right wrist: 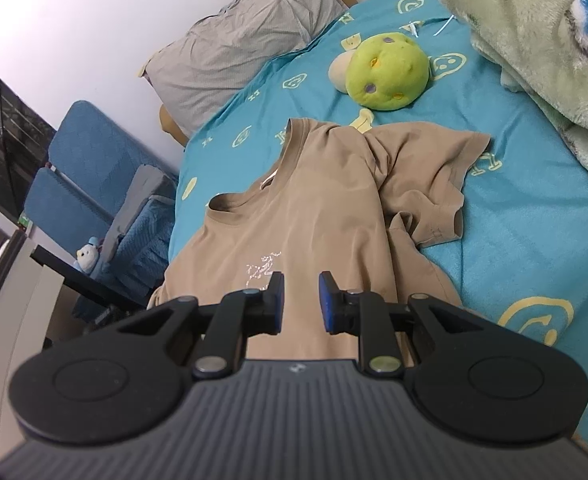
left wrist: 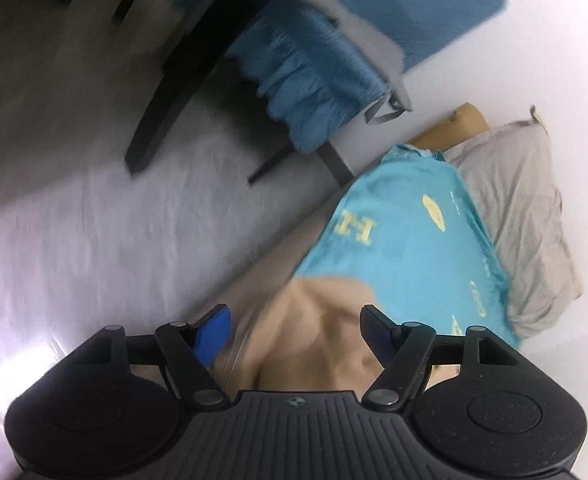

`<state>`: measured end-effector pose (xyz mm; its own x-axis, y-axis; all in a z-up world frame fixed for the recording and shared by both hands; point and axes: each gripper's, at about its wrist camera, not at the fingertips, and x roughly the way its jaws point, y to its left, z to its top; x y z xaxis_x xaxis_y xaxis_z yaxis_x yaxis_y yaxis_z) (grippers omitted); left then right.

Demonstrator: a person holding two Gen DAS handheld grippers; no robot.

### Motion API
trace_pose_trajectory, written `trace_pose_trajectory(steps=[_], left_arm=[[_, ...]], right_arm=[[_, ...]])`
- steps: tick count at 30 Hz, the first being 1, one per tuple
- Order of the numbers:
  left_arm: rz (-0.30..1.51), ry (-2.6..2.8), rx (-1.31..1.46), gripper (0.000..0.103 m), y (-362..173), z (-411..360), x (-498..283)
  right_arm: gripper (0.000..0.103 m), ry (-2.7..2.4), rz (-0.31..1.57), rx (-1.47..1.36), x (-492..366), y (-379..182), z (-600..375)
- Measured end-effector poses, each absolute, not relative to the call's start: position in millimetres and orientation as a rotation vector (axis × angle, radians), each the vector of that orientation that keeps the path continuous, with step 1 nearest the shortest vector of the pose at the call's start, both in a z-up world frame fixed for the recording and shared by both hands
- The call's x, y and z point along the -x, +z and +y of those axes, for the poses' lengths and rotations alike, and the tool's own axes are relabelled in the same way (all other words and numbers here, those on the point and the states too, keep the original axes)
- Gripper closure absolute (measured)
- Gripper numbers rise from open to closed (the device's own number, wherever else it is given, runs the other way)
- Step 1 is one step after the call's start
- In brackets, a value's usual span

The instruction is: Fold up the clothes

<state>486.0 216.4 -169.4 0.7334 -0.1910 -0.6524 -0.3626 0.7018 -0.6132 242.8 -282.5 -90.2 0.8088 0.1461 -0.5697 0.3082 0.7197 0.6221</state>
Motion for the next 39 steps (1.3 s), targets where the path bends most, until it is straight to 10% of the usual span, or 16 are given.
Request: trace_pose_trajectory(steps=[7,9,12,25,30,39], left_arm=[[0.766,0.006,0.421,0.032,-144,178,-530],[0.771,-0.037,0.333,0.045,-143,162,-534],[0.82,-0.062,0.237,0.102,-148,146,-537],[0.829,0.413,0.195,0.103,-132,175,-524],[0.809,0.325,0.231,0.089,-135,180,-499],[0.694,0.095,0.089,0.028,-62,121,-382]], right_arm=[[0.081,-0.089,0.647,-0.737,-247,-90,-276],[0.081,-0.09,0.649,-0.741,-248,-91,-277],[0.081,-0.088,0.654,-0.741,-249,-93,-276],[0.081,-0.102,0.636,-0.708,-243,-87,-273],[0.081,-0.104,0.62,-0.658,-243,-84,-269],[0.081,-0.085,0.55,-0.502,-230,-66,-252]])
